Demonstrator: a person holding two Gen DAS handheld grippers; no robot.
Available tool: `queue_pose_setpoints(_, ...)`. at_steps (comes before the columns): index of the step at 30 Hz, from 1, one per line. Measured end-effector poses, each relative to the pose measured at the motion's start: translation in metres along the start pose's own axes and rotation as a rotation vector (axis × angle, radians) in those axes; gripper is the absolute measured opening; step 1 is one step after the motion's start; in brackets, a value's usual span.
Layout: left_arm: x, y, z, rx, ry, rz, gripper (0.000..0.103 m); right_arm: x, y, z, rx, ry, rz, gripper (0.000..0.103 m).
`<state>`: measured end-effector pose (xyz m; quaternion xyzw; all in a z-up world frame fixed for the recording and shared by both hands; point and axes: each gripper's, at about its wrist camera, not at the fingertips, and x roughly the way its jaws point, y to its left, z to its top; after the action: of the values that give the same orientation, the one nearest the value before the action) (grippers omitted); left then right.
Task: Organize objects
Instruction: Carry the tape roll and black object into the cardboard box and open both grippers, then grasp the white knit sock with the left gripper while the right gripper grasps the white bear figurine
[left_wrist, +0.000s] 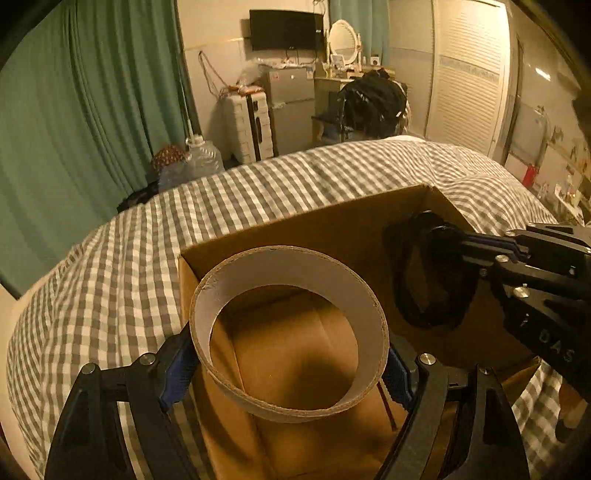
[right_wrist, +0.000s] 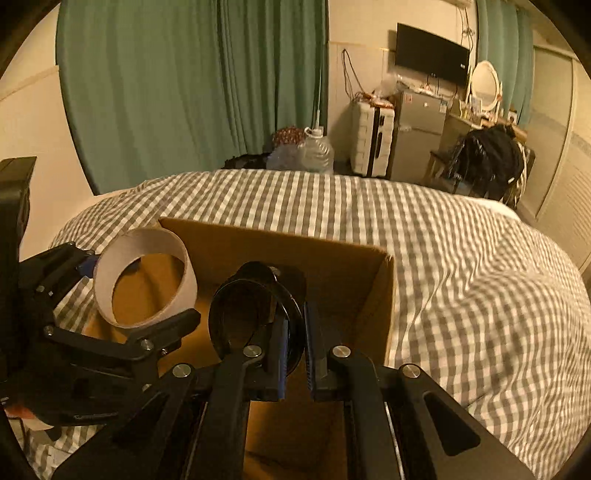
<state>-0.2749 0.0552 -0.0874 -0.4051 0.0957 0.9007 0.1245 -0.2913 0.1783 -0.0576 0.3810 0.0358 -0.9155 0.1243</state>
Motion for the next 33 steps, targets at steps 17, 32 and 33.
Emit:
queue_pose_setpoints(17, -0.128, 0.012, 0.002, -0.083, -0.075, 0.015, 0.097, -0.129, 0.003, 0.008, 0.057, -0.134, -0.025, 0.054)
queue_pose_setpoints(32, -0.233, 0.0, -0.067, -0.158, -0.082, 0.121, 0.097, -0.266, 0.056, -0.041, -0.045, -0.172, -0.052, 0.065)
queue_pose_setpoints(33, -0.232, -0.002, -0.077, -0.163, -0.077, 0.12, 0.097, -0.263, 0.059, -0.054, -0.049, -0.151, -0.049, 0.065)
